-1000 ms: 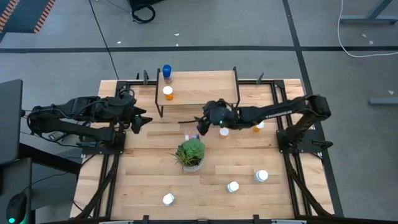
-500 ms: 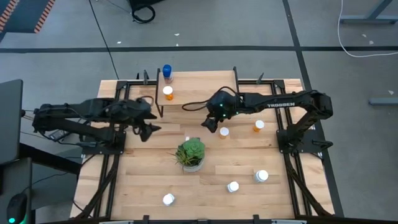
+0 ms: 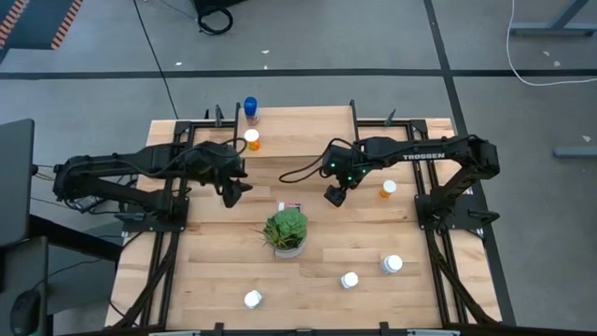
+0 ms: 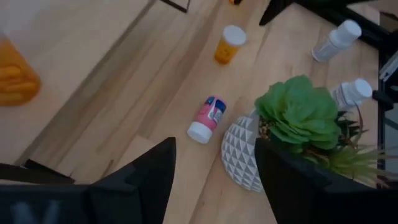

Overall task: Pick and place medicine bottles onto shelf by color
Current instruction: Put the bottom orange pill bottle on the shelf

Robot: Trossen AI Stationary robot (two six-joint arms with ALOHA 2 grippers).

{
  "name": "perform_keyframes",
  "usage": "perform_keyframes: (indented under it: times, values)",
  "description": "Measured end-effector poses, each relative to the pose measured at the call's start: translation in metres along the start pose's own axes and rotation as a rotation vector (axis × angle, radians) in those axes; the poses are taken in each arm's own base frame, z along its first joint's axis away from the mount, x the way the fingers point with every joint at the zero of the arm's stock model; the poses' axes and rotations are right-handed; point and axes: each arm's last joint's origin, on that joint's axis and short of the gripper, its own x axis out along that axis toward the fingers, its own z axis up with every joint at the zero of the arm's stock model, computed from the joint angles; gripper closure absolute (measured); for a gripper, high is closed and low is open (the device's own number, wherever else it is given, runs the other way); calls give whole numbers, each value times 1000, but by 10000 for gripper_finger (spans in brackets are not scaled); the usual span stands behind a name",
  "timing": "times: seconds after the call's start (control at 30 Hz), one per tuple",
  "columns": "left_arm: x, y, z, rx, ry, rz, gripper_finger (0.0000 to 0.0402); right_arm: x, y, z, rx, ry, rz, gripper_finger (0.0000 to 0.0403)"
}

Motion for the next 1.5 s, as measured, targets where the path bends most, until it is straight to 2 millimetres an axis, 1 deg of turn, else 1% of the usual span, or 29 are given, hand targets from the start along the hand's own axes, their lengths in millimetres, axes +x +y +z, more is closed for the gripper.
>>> perform_keyframes:
  times: [0.07, 0.3, 0.5, 0.73, 0.87, 1.1, 1.5]
  values:
    - [-4, 2, 1, -11, -14, 3, 180, 5, -1, 1, 3, 8, -14, 93]
    - [-18, 8, 4, -42, -90, 0, 186, 31, -6, -2, 38, 60, -52, 93]
    - [-19, 12, 4, -26, -88, 20, 183, 49, -7, 2, 43, 84, -65, 93]
    - [-19, 13, 3, -30, -79, 21, 191, 64, -7, 3, 62, 117, -80, 93]
    - [-19, 13, 3, -30, -77, 22, 194, 68, -8, 3, 64, 127, -92, 93]
    - [-19, 13, 3, -30, -74, 23, 194, 68, -9, 3, 69, 126, -109, 98]
    - [-19, 13, 3, -30, -73, 23, 207, 68, -8, 0, 73, 150, -105, 180]
